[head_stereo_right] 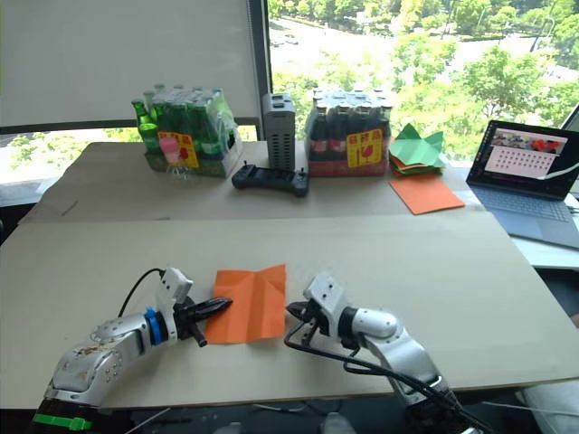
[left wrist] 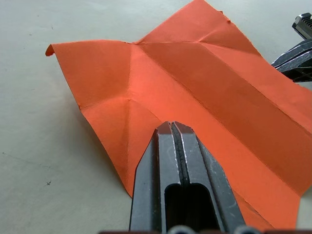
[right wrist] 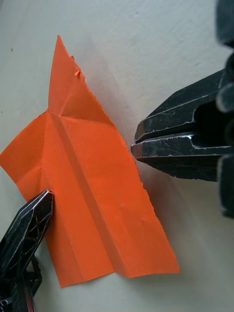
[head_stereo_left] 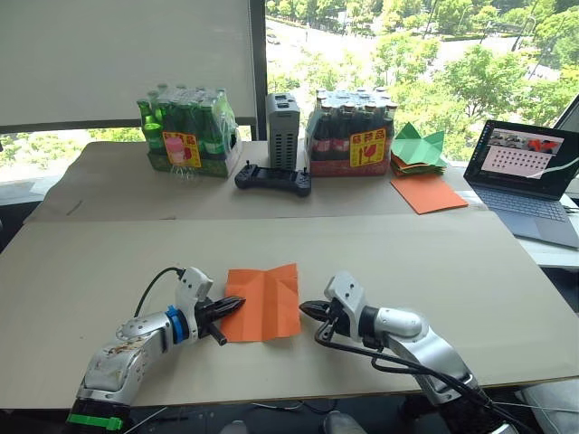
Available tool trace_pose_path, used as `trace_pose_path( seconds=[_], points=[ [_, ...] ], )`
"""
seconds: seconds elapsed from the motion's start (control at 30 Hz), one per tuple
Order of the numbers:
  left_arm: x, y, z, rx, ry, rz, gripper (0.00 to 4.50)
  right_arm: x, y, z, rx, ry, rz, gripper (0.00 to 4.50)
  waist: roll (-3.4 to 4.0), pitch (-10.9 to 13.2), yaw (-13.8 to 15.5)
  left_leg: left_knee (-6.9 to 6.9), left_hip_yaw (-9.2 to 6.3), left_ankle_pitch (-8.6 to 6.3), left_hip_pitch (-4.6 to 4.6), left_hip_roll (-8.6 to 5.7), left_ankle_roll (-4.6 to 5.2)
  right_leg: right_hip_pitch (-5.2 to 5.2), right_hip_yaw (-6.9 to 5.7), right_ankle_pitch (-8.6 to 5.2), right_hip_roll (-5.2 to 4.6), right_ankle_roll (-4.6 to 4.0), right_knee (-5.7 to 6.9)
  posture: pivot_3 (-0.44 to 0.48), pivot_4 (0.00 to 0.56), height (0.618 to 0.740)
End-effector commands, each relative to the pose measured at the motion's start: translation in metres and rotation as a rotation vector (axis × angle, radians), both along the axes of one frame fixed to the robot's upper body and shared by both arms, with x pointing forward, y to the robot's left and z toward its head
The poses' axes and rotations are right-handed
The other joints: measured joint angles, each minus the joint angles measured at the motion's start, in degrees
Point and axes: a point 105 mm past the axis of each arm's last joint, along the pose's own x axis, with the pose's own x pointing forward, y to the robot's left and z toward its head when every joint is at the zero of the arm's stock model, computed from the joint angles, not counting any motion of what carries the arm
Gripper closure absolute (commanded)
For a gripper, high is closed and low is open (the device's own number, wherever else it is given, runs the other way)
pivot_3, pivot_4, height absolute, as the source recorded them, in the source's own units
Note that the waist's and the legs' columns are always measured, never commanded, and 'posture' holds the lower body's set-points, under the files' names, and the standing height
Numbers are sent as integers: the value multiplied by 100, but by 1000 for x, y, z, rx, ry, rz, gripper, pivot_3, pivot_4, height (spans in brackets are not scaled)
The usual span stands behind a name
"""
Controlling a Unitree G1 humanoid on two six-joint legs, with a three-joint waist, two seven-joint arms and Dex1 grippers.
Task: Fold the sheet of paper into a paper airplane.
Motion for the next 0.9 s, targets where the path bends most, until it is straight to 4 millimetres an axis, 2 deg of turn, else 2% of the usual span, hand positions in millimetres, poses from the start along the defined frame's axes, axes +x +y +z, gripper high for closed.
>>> trace_pose_path(
  seconds=[0.03, 0.27, 0.57, 0.9],
  points=[
    [-6, 1, -15, 19, 59, 6, 4481, -1, 6, 9, 26, -43, 27, 4500, 0, 0, -2, 0, 0, 0, 0, 0, 0, 0, 0, 0, 0, 0, 0, 0, 150, 740],
    [-7, 1, -17, 22, 59, 7, 4481, -2, 15, 18, 80, -37, 52, 4500, 0, 0, -3, 0, 0, 0, 1, 0, 0, 1, 0, 0, 0, 0, 1, 0, 150, 740],
    [-7, 4, -18, 27, 61, 16, 4481, -1, 40, 33, 153, -52, 98, 4500, 1, -1, -8, 0, 0, 0, 3, 0, 0, 2, 0, 0, 0, 0, 1, 0, 150, 740],
    [-7, 8, -17, 34, 56, 30, 4481, 3, 64, 26, 146, -53, 143, 4500, 2, -1, -12, 0, 0, 0, 4, 0, 0, 0, 0, 0, 0, 0, 4, 0, 150, 740]
  ],
)
